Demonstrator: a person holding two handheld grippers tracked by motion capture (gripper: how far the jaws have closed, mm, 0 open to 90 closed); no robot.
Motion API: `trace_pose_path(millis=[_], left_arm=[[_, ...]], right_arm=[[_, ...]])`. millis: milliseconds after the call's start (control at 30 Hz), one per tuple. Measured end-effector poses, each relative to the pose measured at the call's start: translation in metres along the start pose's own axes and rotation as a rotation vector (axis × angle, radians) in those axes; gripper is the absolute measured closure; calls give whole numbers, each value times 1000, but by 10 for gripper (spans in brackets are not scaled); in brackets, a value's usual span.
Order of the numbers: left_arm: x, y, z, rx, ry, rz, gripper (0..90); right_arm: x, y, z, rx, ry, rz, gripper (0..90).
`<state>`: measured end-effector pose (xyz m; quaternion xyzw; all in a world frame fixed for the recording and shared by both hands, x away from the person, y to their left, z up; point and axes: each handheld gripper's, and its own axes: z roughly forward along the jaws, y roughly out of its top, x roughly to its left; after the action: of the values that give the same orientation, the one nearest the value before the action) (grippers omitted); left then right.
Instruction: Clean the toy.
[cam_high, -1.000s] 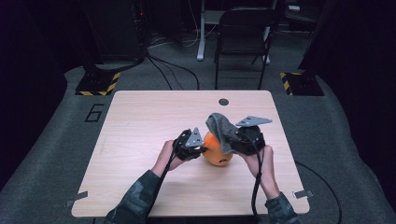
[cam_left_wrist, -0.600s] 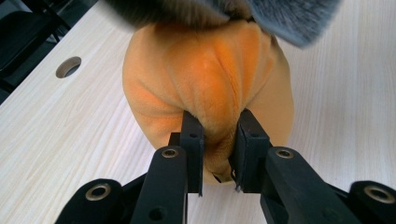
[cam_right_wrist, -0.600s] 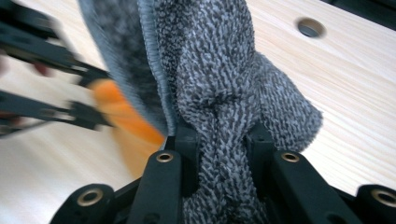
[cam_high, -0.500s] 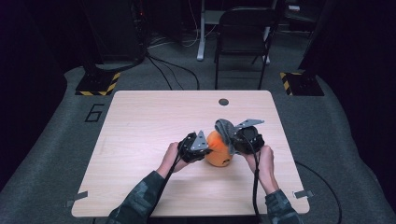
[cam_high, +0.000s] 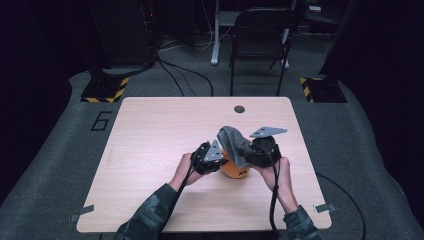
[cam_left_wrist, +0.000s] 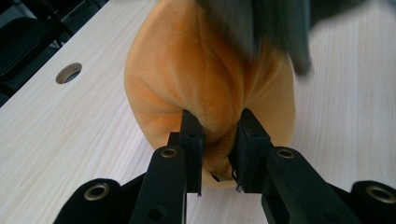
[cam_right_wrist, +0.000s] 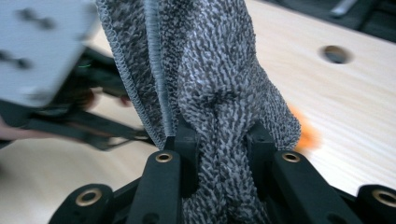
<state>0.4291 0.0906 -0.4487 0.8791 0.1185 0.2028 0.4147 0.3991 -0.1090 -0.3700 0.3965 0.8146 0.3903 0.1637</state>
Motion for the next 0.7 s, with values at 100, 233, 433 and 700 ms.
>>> trace_pose_path(millis=[100, 233, 433, 700], left_arm=[[-2, -1, 1, 11, 1, -4, 761], [-1, -6, 1, 15, 0, -18, 762], [-2, -8, 1, 6, -2, -32, 762], [1, -10, 1, 0, -13, -55, 760]], right_arm=[[4, -5, 19, 62, -24, -11, 723], [-5, -9, 31, 81, -56, -24, 725], [-18, -12, 31, 102, -157, -16, 725], [-45, -24, 32, 128, -310, 19, 722]])
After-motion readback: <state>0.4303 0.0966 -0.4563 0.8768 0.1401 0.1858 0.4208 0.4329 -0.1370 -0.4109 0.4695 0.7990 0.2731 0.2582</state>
